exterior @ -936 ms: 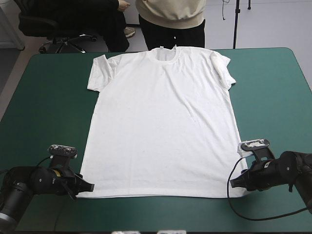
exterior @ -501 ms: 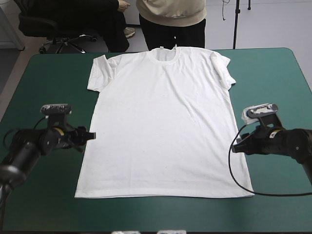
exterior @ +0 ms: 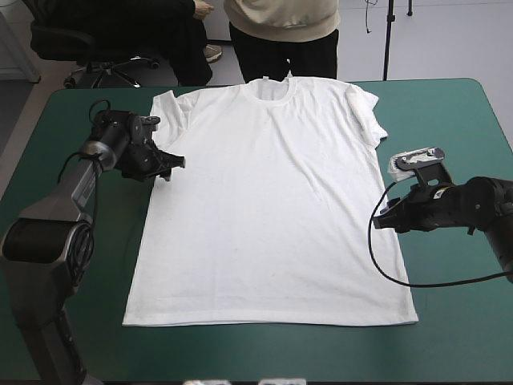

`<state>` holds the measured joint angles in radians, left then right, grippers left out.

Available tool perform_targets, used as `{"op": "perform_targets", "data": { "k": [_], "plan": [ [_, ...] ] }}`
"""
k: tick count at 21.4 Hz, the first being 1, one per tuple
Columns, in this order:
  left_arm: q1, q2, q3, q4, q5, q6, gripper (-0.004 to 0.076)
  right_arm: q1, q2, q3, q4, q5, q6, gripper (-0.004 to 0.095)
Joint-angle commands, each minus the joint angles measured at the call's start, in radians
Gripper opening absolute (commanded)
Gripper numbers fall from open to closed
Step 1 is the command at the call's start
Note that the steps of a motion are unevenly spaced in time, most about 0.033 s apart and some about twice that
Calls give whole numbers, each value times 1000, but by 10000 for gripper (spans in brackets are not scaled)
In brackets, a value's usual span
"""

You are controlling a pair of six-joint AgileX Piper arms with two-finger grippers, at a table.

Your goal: Fold the cloth

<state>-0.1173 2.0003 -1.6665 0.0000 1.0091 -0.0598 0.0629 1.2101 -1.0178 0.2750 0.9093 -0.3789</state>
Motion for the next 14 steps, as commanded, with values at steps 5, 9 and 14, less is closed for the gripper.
{"op": "perform_targets", "data": {
  "k": [5, 9, 14],
  "plan": [
    [-2, 88, -237, -28, 36, 33, 446, 0, -19, -35, 27, -28, -15, 482],
    [-5, 96, -230, -80, 106, 92, 344, 0, -19, -35, 27, -51, -15, 458],
    [-3, 113, -230, -64, 121, 92, 249, 0, -19, -37, 27, -51, -21, 455]
  ]
}}
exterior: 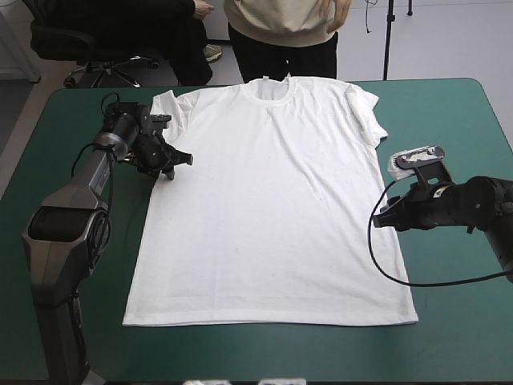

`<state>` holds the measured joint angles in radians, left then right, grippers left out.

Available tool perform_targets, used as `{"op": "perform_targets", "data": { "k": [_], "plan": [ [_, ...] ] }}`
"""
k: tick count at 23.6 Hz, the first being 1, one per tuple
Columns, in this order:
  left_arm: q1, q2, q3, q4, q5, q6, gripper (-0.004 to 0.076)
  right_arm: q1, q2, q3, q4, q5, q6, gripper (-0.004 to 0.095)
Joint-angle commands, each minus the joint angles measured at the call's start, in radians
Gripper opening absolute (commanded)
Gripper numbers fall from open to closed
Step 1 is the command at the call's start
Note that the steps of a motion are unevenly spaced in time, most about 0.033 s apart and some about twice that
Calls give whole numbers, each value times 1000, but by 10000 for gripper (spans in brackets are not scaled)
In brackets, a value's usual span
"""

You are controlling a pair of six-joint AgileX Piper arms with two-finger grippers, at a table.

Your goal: Fold the cloth

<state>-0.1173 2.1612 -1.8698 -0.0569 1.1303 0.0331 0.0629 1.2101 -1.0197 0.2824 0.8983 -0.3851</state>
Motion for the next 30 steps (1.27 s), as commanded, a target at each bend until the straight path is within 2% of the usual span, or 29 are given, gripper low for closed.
{"op": "perform_targets", "data": {
  "k": [1, 4, 6, 7, 8, 9, 15, 17, 23, 25, 27, 30],
  "plan": [
    [-3, -36, -27, -8, 10, -1, 249, 0, -19, -36, 19, -40, -14, 455],
    [-3, 2, -27, -11, 31, 27, 240, 0, -19, -37, 21, -40, -29, 454],
    [-3, 17, -27, -10, 34, 29, 192, 0, -19, -40, 21, -45, -36, 455],
    [-3, 27, -27, -10, 26, 29, 127, 0, -19, -40, 21, -54, -36, 455],
    [-3, 34, -27, -12, 16, 39, 6, 0, -17, -40, 21, -84, -36, 457],
    [-3, 36, -27, -12, 11, 45, -13, 0, -12, -42, 21, -102, -36, 457],
    [-3, 34, -27, -12, 4, 43, -15, 0, 142, -156, 3, -132, -41, 537],
    [-3, 34, -27, -12, 11, 50, -15, 0, 276, -254, -24, -132, -32, 575],
    [-3, 34, -27, -16, 7, 52, -15, 0, 644, -581, -29, -80, -3, 564],
    [-3, 34, -27, -22, 0, 52, -15, 0, 737, -672, -83, -57, 26, 563],
    [-3, 34, -27, -27, -5, 52, -15, 0, 795, -731, -161, -37, 79, 563],
    [-3, 34, -27, -31, -9, 52, -15, 0, 835, -766, -176, -18, 95, 563]
  ]
}}
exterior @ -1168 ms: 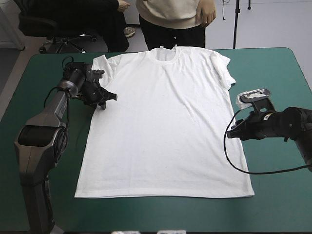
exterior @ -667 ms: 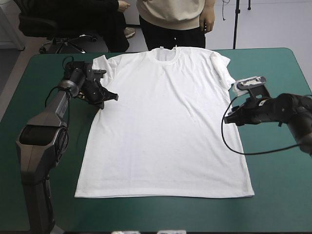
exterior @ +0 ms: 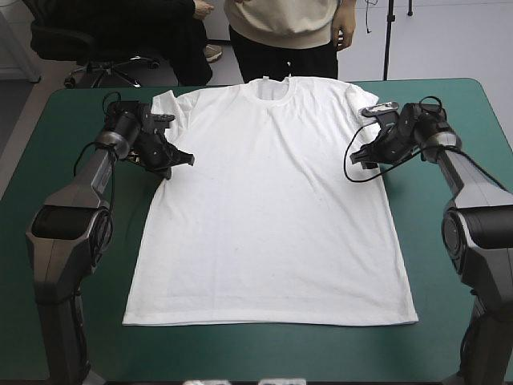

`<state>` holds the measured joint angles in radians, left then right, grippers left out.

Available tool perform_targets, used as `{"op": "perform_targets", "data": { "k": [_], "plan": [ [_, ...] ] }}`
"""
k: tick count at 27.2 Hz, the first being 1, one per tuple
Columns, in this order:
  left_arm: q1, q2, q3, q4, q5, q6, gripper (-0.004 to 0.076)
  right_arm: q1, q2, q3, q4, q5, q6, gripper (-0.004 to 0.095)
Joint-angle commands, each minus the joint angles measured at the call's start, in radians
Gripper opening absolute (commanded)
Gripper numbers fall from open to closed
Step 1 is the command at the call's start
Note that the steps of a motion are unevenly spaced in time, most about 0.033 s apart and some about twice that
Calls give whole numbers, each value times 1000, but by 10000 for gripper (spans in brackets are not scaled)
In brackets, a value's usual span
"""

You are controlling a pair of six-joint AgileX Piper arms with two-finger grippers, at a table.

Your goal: Fold the cloth

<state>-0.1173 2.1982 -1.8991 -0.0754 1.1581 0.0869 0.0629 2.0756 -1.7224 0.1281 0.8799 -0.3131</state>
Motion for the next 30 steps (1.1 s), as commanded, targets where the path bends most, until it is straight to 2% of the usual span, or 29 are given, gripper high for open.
{"op": "perform_targets", "data": {
  "k": [1, 5, 10, 12, 13, 15, 19, 30],
  "plan": [
    [-3, -3, 3, -12, -40, -2, -15, 1, -25, -66, -11, 9, 23, 563],
    [-3, -3, 3, -14, -47, -2, -15, 28, -12, -66, -9, 49, 23, 548],
    [-3, -3, 3, -16, -51, -2, -15, 63, -7, -66, -12, 71, 23, 373],
    [-3, -3, 3, -16, -52, -2, -15, 70, -7, -66, -16, 79, 23, 262],
    [-3, -5, 3, -16, -56, -2, -15, 70, -7, -66, -18, 84, 23, 139],
    [-3, -9, 3, -16, -66, -2, -15, 68, -7, -66, -46, 86, 23, -12],
    [-3, -38, 0, -16, -103, -2, -15, 64, -21, -66, -97, 79, 50, -7],
    [-3, -263, -2, 38, -214, -8, -15, 62, -233, -68, 31, 28, -9, -9]
  ]
}}
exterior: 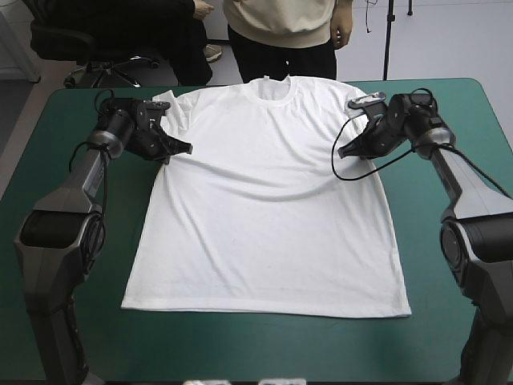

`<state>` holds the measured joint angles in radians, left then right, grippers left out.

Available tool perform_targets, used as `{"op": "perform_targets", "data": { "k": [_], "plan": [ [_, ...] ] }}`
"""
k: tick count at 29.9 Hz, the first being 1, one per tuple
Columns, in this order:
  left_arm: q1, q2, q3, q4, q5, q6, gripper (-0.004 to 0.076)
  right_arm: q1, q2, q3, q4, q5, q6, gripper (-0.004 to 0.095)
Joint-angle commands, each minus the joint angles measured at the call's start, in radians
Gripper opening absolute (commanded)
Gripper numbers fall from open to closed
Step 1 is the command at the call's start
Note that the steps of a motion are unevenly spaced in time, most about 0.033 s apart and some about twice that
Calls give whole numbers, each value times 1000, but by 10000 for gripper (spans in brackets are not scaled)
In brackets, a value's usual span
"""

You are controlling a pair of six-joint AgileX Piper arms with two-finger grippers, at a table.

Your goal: Fold the cloth

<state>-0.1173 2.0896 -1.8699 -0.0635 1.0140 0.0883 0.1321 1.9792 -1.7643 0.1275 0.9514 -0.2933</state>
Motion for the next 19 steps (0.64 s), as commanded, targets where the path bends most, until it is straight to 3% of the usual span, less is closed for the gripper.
{"op": "perform_targets", "data": {
  "k": [1, 13, 19],
  "plan": [
    [-3, -188, -31, 44, -79, -10, -15, -9, -169, -26, 43, -48, -41, -9],
    [-3, -567, -31, 79, -230, 22, -15, -9, -559, -26, 52, -122, -82, -13],
    [-3, -622, -31, 79, -429, 22, -15, -9, -635, -26, 46, -282, -133, -13]
  ]
}}
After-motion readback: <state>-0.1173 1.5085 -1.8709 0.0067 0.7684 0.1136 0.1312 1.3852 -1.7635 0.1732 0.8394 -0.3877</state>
